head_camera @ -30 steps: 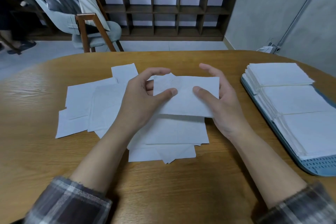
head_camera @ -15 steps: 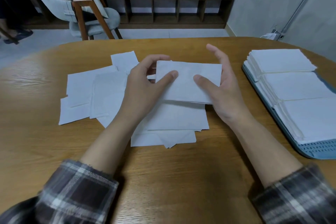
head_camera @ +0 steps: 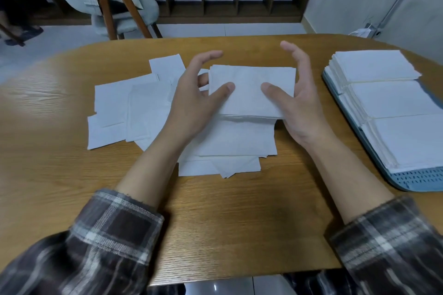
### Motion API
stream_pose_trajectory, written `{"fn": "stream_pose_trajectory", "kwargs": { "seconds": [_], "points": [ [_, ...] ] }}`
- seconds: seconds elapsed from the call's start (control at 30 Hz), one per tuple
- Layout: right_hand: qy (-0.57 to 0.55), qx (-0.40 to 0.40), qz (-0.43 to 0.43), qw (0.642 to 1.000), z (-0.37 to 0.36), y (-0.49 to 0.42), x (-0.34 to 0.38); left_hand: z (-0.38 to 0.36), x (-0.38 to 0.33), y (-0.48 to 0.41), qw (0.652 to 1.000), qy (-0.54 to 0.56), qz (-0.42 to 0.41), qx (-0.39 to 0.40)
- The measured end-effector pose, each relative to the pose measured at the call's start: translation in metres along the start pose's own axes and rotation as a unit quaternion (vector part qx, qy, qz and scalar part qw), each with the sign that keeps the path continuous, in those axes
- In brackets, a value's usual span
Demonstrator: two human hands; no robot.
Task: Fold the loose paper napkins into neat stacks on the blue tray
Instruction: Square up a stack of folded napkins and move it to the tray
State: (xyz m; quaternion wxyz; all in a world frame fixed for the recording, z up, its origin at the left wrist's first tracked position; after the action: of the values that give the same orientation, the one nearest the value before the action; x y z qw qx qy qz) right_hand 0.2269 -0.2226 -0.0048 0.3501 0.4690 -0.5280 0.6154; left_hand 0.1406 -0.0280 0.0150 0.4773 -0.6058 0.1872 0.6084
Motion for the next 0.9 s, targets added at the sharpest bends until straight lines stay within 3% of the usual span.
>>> {"fn": "stream_pose_trajectory", "kwargs": {
  "seconds": [0.23,0.43,0.53,0.63,0.9],
  "points": [
    [0.016,0.05,0.023,0.998,-0.001,0.005,0.014,0.005,-0.012,0.004,0.997,0.059,-0.036,-0.04],
    [0.081,-0.092,0.045,0.991,0.019,0.0,0.016,0.002,-0.009,0.001,0.997,0.046,-0.057,-0.014],
    [0.09,-0.117,0.031,0.989,0.026,-0.004,0.013,-0.003,-0.003,0.001,0.989,-0.098,-0.106,0.043],
    [0.102,-0.106,0.02,0.989,0.023,-0.003,0.009,-0.015,0.004,0.006,0.953,-0.21,-0.163,0.146],
    [0.128,-0.083,0.024,0.988,0.018,-0.002,-0.001,-0.03,0.008,0.027,0.887,-0.327,-0.117,0.304]
  ]
}}
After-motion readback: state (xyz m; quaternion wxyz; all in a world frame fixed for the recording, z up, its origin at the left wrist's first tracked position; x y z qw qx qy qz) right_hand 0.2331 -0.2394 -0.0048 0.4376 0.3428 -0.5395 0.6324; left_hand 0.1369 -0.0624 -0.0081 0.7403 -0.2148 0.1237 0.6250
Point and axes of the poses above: each hand's wrist, its own y-axis away from the middle knuckle, its own z-axis out of the back of the hand, x = y × z, the point moved 6 cm from there along -y, towards the middle knuckle, and after that the axes turned 11 degrees about -x, right-handed, at the moved point
